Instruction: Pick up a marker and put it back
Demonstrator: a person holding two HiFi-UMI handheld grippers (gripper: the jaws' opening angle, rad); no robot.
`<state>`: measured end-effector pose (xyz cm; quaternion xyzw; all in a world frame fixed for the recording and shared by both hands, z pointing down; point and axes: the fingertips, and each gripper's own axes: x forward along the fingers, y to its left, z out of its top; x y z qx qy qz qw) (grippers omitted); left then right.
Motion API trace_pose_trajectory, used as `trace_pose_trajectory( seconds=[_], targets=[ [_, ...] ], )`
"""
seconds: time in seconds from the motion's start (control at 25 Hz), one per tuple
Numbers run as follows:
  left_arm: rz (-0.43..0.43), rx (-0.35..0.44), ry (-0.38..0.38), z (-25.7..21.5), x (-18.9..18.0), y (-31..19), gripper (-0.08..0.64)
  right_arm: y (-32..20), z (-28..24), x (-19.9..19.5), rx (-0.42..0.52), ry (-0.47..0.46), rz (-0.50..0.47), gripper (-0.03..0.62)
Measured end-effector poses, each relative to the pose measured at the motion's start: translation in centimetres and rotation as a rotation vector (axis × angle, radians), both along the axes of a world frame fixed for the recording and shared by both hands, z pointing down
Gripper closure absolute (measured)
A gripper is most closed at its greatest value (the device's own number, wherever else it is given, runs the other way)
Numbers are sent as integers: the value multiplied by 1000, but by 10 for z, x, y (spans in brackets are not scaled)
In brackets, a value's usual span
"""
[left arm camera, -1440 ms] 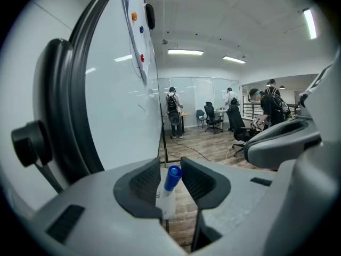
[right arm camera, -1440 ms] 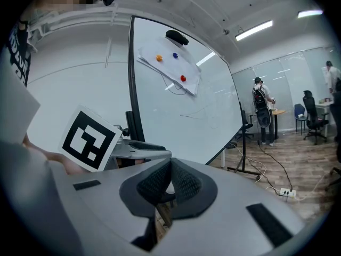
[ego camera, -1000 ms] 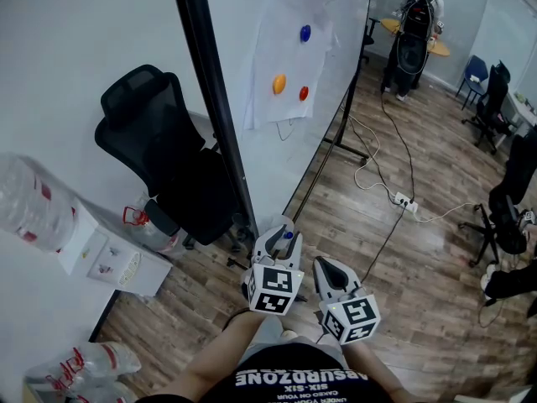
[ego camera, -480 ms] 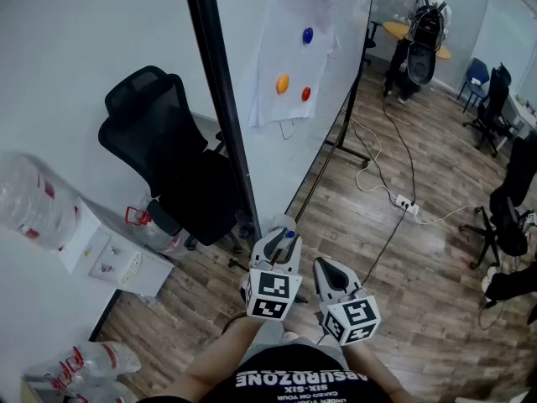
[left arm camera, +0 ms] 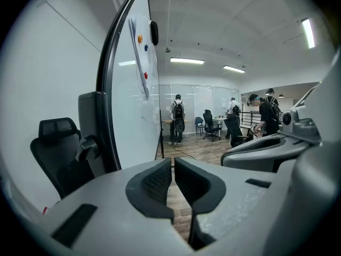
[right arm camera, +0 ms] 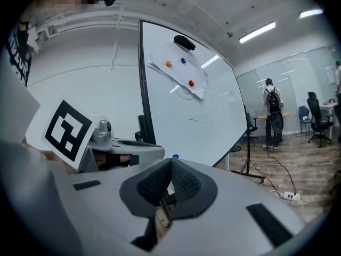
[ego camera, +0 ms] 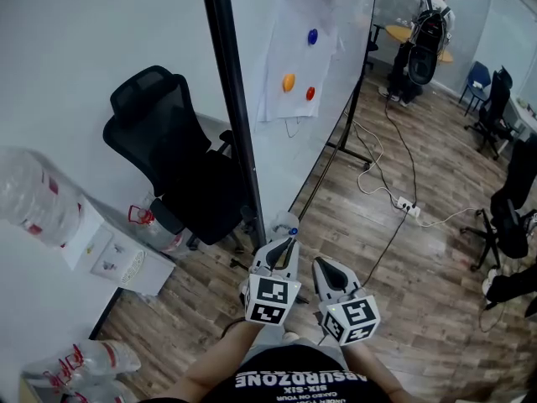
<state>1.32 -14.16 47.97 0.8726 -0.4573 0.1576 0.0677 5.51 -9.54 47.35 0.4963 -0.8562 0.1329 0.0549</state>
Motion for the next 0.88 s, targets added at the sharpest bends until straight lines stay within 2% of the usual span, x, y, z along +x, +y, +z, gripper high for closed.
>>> trace_pose_trajectory(
  seconds=[0.12, 0.32, 0.48, 0.88],
  targets=[
    [-10, -18, -2, 0, -5, 6, 549, 2, -1, -3, 3, -1, -9, 594],
    [5, -42, 43, 1, -7, 16, 552, 9, -4, -11, 12, 4, -33, 595],
    [2, -41, 47, 0, -9, 21, 552, 14, -5, -20, 19, 16, -69, 594],
    [-8, -46, 48, 3, -14, 31, 552, 21, -6, -22, 23, 16, -67, 594]
  ],
)
